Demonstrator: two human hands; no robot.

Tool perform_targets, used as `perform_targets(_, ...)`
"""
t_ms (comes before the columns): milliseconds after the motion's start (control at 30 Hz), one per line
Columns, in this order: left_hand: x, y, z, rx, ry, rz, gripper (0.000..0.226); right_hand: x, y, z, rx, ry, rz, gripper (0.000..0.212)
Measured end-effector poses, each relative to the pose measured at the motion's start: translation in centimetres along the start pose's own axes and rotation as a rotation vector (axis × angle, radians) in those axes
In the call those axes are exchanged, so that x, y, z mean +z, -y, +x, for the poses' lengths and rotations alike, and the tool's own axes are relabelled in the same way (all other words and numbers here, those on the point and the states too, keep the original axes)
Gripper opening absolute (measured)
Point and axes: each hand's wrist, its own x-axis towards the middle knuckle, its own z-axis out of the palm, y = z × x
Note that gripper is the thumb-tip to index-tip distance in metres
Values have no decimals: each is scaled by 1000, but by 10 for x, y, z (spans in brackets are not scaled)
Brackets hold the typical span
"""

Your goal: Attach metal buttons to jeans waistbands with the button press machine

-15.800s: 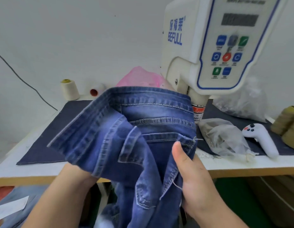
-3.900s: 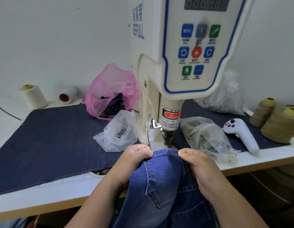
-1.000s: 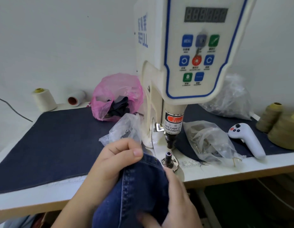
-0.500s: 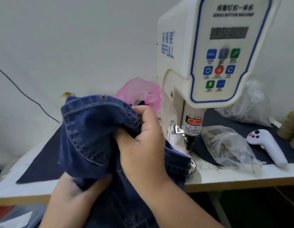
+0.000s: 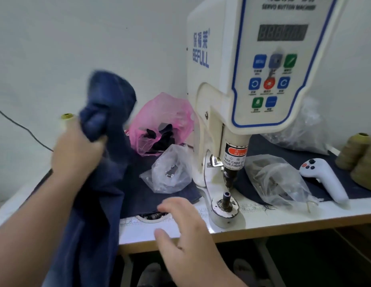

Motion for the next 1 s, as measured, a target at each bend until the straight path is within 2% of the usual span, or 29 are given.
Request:
perform_targets(67,20,-8,-21,59,233,98,52,-15,-11,-12,38,-62,14,27)
perform_targets(133,37,-12,-36,109,351,221,52,-35,-24,-23,88,-162,-2,27)
perform_targets(200,43,-22,-42,170,285,359,62,-57,-38,-33,129,-300,-30,32)
perform_targets(267,47,-35,-52,292,164,347,71,-79,-50,-41,187,-433,-28,36)
perform_targets(367,55,-59,-72,679,29,180,48,-111,-64,-40,270,-517,-59,32)
perform_targets(433,62,-74,-80,843,186,213,23,-133,-78,-31,339,-512,-149,24)
perform_targets(500,74,-81,-85,808,458,359,21,-151,-93,-17,412,-450,-272,19)
perform_targets(600,90,-83,-80,676,668,472,26,-164,-118,4,494,-418,-366,21)
perform_targets(667,97,-82,-76,623,699,508,29,-160,-131,11,534,-419,-446,23)
perform_targets(800,103,-79,-74,555,720,460,25,-141,-146,12,469,-437,-755,17)
perform_targets(1000,104,-78,-71,416,764,334,19,-140,-145,12,478,-477,-781,17)
